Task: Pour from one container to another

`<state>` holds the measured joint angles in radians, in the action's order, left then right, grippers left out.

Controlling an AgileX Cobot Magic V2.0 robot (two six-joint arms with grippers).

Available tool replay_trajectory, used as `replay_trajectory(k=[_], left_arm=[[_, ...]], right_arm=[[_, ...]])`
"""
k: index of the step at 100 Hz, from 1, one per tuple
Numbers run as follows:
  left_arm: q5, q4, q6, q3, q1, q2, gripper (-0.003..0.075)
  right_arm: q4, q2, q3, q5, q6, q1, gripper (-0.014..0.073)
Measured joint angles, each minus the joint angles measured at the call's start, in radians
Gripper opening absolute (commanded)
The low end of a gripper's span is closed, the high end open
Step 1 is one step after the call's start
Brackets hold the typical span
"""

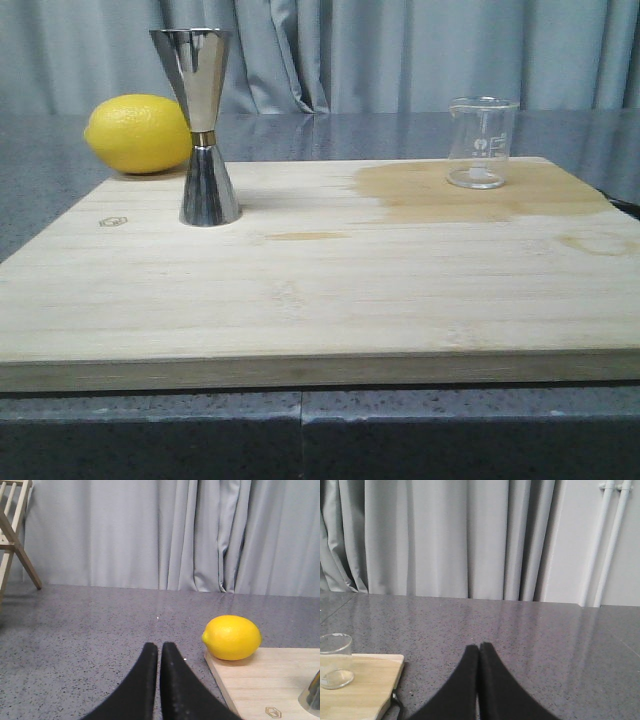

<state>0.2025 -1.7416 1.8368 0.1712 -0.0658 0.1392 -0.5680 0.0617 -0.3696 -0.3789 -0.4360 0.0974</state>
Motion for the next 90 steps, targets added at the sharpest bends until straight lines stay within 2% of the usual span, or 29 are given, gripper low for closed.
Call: replay_trajectory(k=[75,90], left_arm=[[0.015,0.0,0.0,-0.007,0.0,0.0,-0.0019],[0.037,0.0,0.0,-0.013,0.035,0.0,-0.0019]], right_arm=[[0.002,0.0,0.002,0.0,0.0,0.0,-0.0072],[0.002,0.0,0.002,0.0,0.0,0.0,-0.0072]])
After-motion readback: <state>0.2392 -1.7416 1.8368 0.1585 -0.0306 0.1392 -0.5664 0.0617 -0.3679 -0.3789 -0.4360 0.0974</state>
